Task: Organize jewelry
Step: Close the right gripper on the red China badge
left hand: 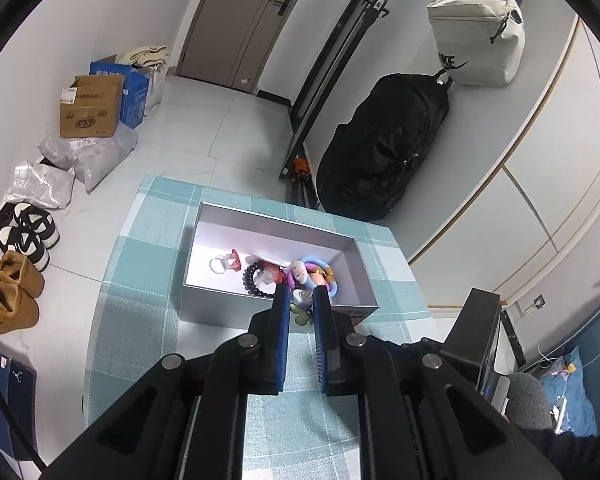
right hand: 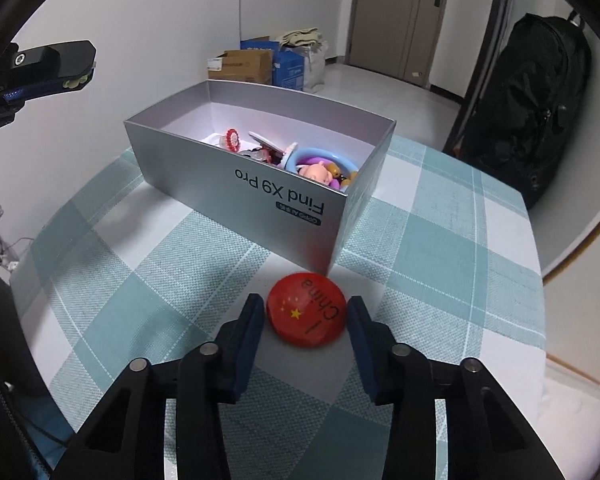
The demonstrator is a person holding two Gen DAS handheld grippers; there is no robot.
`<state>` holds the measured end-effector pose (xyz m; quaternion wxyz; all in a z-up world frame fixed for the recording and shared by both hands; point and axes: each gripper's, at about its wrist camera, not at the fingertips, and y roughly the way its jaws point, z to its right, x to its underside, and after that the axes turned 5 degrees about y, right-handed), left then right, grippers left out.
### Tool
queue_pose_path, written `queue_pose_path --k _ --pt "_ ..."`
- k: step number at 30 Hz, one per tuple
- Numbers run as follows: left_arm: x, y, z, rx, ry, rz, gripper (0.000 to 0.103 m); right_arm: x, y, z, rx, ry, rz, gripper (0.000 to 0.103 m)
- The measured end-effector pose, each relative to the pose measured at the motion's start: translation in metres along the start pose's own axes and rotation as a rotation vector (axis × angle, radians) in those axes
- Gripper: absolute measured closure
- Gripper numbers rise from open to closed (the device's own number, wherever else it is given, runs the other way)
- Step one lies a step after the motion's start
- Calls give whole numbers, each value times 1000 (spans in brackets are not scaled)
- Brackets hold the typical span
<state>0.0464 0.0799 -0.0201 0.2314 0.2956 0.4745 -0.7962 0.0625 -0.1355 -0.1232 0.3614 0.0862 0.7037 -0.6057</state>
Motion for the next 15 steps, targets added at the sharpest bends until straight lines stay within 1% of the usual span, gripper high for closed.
queue_pose_path --k 2,3,4,6,10,12,15 --pt "0 1 -2 4 -10 -5 96 0 -1 -1 3 -3 -1 65" --pt "0 2 -4 5 -18 -6 96 0 -2 -1 -1 -1 -3 68" --pt "0 2 -6 11 -27 -6 96 -1 -4 -1 -13 0 0 76" --pt "0 2 -8 20 -39 -2 96 -3 -8 -4 -26 -16 6 83" --pt "-1 2 -6 22 -42 5 96 -1 -10 -6 -25 -37 -4 83" --pt "-1 2 -5 21 -42 2 96 0 -12 -2 -44 -19 -4 83" --pt "2 3 -4 21 -42 -9 96 1 -13 7 -67 38 -13 80"
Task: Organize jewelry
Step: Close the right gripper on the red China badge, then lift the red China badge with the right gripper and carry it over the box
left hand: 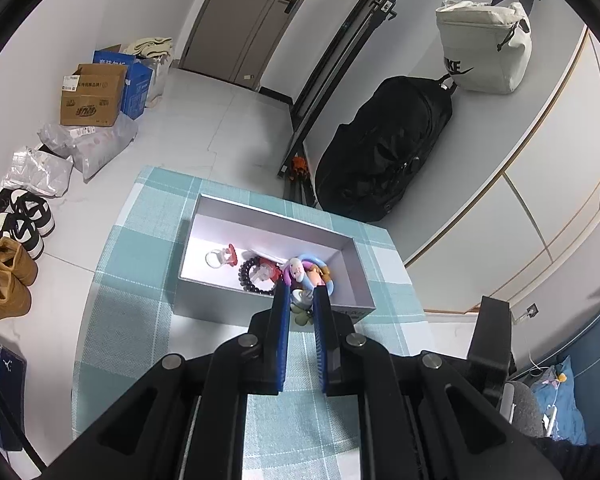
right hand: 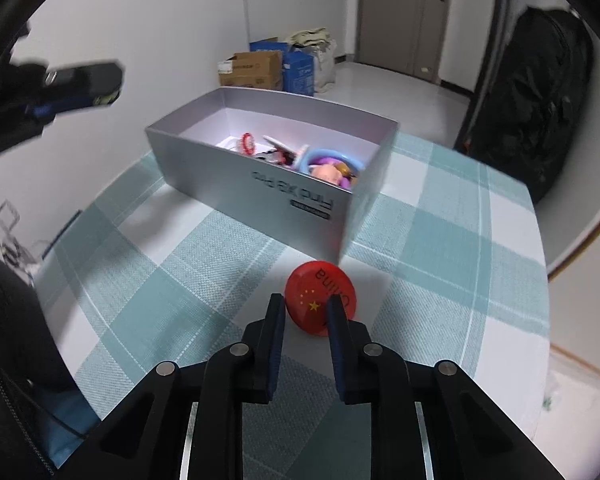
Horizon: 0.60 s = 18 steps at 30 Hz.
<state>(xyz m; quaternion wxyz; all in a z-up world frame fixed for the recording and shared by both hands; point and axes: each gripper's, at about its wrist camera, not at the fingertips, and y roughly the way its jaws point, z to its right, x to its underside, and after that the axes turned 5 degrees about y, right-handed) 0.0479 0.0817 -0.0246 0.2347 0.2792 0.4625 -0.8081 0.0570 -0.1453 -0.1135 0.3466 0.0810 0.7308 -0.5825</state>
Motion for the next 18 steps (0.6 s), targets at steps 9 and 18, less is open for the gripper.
queue_pose_path --k 9,18 --pt "0 4 1 -2 0 -11 96 0 7 12 0 60 -21 66" --pt "1 6 0 -3 -3 -22 96 -14 22 2 38 13 -25 55"
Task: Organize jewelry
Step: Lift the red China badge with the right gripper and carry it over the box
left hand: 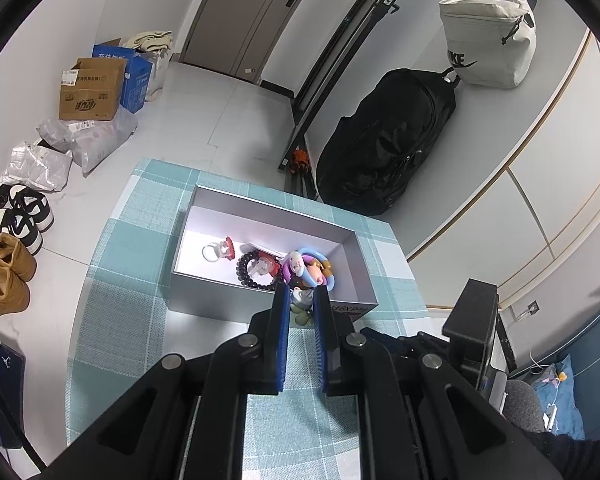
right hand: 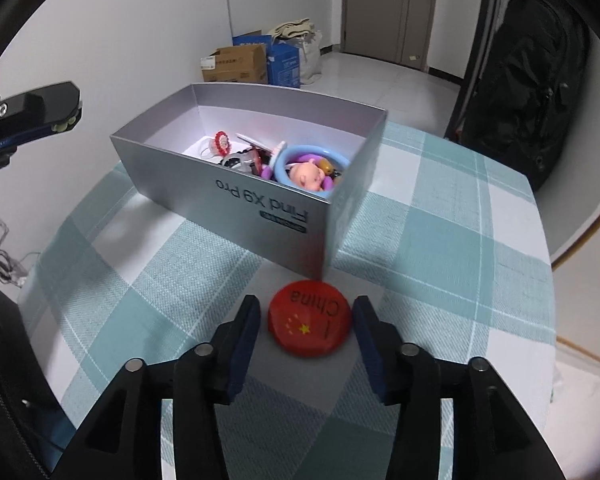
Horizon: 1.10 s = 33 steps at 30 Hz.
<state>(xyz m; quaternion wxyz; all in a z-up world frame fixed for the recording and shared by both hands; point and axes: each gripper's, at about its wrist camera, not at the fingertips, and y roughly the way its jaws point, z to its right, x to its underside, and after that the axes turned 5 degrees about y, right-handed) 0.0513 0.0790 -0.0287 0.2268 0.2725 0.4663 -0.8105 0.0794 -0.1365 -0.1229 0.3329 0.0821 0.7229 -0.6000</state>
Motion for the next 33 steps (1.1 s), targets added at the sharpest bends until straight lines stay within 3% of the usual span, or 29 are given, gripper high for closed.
queue_pose_path --k 4,15,23,33 --pt "0 1 -1 2 -4 -3 96 1 0 -1 6 -3 5 61" --pt "-4 3 4 18 2 1 96 8 -21 7 -53 31 35 61" --pt "-13 11 13 22 20 -2 96 -23 -61 2 -182 44 177 61" --pt "-30 38 12 -2 10 -23 96 -61 -54 22 -280 90 223 61"
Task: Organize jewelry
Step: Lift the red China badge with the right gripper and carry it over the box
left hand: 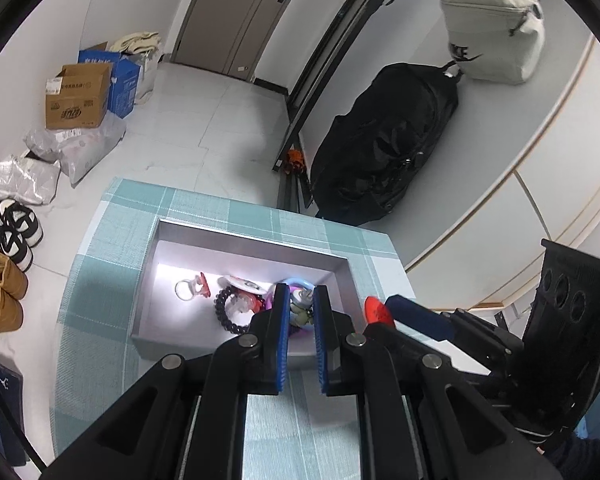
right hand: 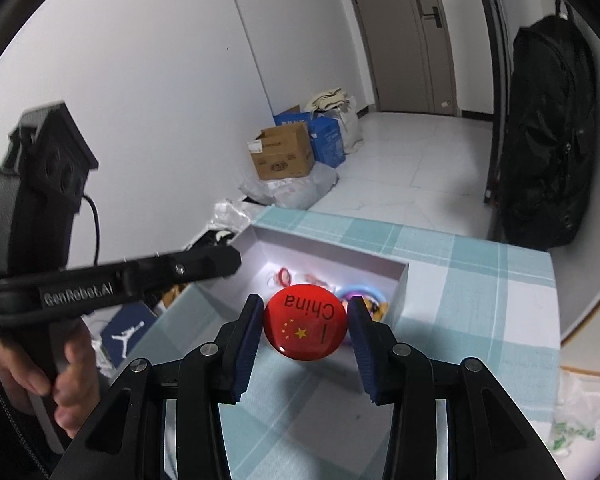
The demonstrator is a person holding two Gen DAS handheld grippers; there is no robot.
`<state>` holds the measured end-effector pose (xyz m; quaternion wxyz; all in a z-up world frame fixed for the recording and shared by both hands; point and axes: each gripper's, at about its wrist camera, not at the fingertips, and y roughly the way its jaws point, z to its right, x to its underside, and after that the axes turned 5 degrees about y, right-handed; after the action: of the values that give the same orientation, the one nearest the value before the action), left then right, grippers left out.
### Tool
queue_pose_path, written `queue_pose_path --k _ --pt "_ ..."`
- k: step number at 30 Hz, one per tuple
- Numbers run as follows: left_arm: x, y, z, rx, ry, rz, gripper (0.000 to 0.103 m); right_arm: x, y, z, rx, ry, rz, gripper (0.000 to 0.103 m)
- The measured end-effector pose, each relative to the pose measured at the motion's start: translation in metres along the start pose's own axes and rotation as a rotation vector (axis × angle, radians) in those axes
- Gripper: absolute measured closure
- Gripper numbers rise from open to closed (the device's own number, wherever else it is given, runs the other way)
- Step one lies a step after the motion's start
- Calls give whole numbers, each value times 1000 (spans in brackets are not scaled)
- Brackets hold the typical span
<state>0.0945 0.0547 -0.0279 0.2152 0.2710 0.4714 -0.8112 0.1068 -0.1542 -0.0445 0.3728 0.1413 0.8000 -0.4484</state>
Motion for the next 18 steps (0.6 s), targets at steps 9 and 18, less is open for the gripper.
queue_pose_path --k 9,18 --pt "-10 26 -14 -22 -42 -41 96 -26 33 15 -66 2 -6 61" --pt "-12 39 -23 -19 -58 -79 96 -26 49 25 -82 5 -28 61"
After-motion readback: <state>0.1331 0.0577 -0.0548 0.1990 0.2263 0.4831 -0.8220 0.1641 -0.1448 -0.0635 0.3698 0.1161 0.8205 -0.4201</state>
